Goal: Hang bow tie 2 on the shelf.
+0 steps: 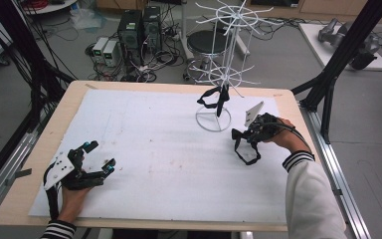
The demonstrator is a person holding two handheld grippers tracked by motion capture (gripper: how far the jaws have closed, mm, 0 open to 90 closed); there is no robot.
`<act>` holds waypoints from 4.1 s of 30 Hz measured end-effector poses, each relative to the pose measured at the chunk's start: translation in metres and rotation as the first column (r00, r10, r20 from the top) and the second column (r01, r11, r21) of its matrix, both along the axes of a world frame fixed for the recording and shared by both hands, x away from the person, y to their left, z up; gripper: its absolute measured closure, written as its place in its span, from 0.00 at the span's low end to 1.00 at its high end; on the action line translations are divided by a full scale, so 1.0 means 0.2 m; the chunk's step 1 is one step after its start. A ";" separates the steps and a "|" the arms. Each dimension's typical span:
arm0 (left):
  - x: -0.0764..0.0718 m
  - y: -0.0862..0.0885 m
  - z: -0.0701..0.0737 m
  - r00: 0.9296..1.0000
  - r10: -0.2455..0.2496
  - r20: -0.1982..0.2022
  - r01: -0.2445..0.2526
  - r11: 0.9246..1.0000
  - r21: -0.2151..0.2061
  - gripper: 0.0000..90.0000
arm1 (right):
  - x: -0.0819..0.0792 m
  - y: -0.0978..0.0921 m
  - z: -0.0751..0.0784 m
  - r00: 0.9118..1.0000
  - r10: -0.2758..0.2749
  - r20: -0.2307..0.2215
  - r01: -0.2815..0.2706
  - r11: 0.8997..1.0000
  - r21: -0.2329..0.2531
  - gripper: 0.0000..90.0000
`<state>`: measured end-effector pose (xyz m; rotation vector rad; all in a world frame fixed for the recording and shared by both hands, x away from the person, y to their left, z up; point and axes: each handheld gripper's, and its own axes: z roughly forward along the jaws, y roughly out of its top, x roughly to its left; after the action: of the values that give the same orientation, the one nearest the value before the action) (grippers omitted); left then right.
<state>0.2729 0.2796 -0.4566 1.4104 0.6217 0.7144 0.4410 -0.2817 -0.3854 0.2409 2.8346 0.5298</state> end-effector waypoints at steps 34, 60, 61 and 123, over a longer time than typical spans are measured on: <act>0.00 0.00 0.00 1.000 0.004 -0.002 -0.004 1.000 0.003 0.13 | -0.15 -0.10 0.21 0.993 -0.067 0.096 0.040 0.965 0.259 0.85; 0.00 0.00 0.00 1.000 0.003 -0.002 -0.003 1.000 0.001 0.13 | -0.26 -0.14 0.35 0.979 -0.136 0.153 0.060 0.905 0.421 0.84; 0.00 0.00 0.00 1.000 0.003 -0.001 -0.003 1.000 0.000 0.13 | -0.26 -0.14 0.36 0.976 -0.144 0.161 0.061 0.899 0.434 0.84; 0.00 0.00 0.00 1.000 -0.005 0.008 0.005 1.000 0.000 0.13 | -0.24 -0.05 0.58 0.861 -0.472 0.189 0.250 0.716 0.652 0.84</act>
<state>0.2727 0.2799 -0.4567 1.4082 0.6119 0.7154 0.3938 -0.2919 -0.2693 0.7363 2.1021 1.2444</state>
